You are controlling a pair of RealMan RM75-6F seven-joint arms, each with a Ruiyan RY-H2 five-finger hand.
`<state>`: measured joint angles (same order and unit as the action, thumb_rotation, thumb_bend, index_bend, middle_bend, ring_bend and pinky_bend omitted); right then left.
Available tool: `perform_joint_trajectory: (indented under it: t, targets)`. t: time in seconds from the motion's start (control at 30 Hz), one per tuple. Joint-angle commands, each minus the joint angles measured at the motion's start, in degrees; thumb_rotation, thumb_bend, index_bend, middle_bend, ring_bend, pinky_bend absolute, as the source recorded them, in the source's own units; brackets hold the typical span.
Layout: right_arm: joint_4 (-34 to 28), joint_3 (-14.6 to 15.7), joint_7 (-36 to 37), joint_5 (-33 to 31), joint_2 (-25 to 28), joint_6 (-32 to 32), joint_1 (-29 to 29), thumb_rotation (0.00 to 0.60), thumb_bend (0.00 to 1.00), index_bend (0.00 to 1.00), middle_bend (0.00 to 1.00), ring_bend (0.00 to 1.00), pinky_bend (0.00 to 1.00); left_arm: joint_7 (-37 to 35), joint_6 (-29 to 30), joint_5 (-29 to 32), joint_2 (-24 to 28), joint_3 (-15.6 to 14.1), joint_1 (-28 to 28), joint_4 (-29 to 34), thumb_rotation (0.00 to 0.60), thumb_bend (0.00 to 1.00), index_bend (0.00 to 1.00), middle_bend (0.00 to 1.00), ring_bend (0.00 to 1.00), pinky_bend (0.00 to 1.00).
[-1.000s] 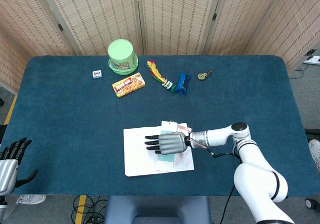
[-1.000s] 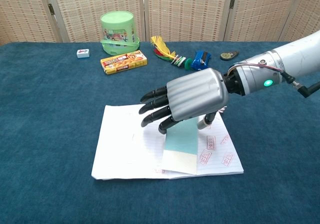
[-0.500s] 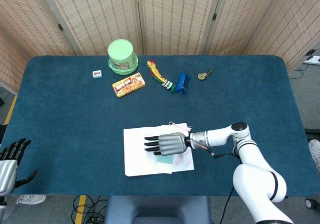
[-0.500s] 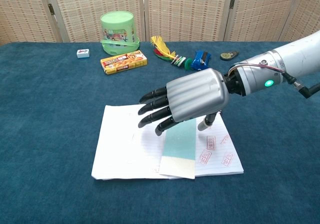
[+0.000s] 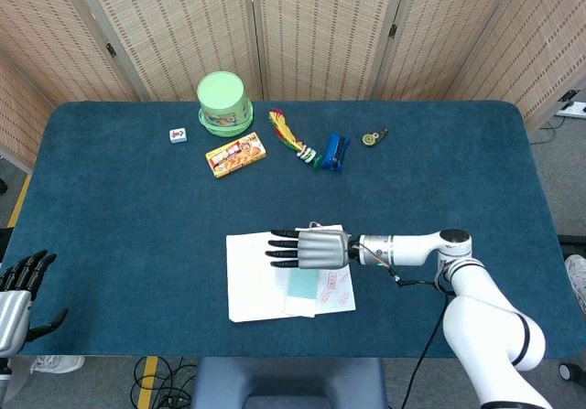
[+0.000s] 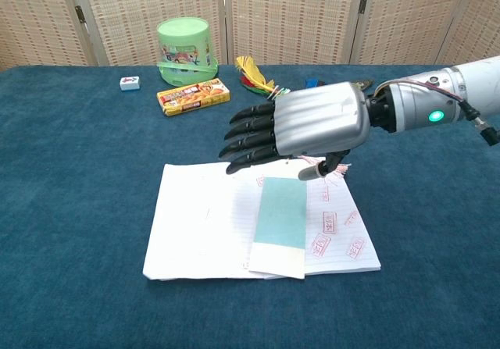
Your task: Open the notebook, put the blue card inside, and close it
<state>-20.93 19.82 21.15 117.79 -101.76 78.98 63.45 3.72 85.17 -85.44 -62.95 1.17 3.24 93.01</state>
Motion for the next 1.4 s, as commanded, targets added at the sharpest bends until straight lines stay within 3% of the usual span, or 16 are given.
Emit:
perform_joint_trajectory:
  t: [0.03, 0.17, 0.27, 0.5, 0.77, 1.03, 1.4]
  targets:
    - [-8.53, -2.2, -1.82, -4.13, 5.04, -3.19, -2.54, 0.6, 0.51, 0.17, 0.07, 0.0, 0.0, -0.1, 0.1, -0.33, -0.04, 0.02, 0.11, 0.03, 0.6, 0.28, 0.12, 0.1, 0.11, 0.17]
    - [-18.8, -3.51, -5.34, -7.87, 10.21, -8.71, -4.02, 0.6, 0.64, 0.25, 0.08, 0.0, 0.0, -0.2, 0.16, -0.82, -0.12, 0.0, 0.28, 0.11, 0.6, 0.28, 0.12, 0.1, 0.11, 0.17]
    - [-25.2, -4.48, -7.92, -10.58, 13.06, -12.81, -4.75, 0.6, 0.7, 0.26, 0.08, 0.0, 0.0, -0.31, 0.2, -1.06, -0.15, -0.05, 0.33, 0.15, 0.6, 0.28, 0.12, 0.1, 0.11, 0.17]
    - [-35.77, -7.4, -13.49, -17.48, 16.3, -22.53, -6.2, 0.6, 0.72, 0.26, 0.08, 0.0, 0.0, -0.79, 0.63, -1.32, -0.19, -0.29, 0.02, -0.03, 0.6, 0.28, 0.12, 0.1, 0.11, 0.17]
    - [-38.22, -9.54, -15.04, -21.67, 15.65, -28.51, -7.48, 0.6, 0.71, 0.26, 0.08, 0.0, 0.0, -1.38, 1.0, -1.3, -0.06, -0.39, -0.32, -0.29, 0.6, 0.28, 0.12, 0.1, 0.11, 0.17]
    - [-38.8, -10.27, -15.37, -22.21, 15.33, -30.1, -8.41, 0.6, 0.71, 0.26, 0.08, 0.0, 0.0, -1.89, 0.69, -1.42, -0.09, -0.46, -0.19, -0.53, 0.6, 0.28, 0.12, 0.1, 0.11, 0.17]
    - [-35.42, -11.21, -15.66, -21.46, 12.51, -31.89, -8.29, 0.6, 0.71, 0.26, 0.07, 0.0, 0.0, -2.07, 0.68, -1.24, -0.18, -0.41, -0.23, -0.79, 0.6, 0.28, 0.12, 0.1, 0.11, 0.17]
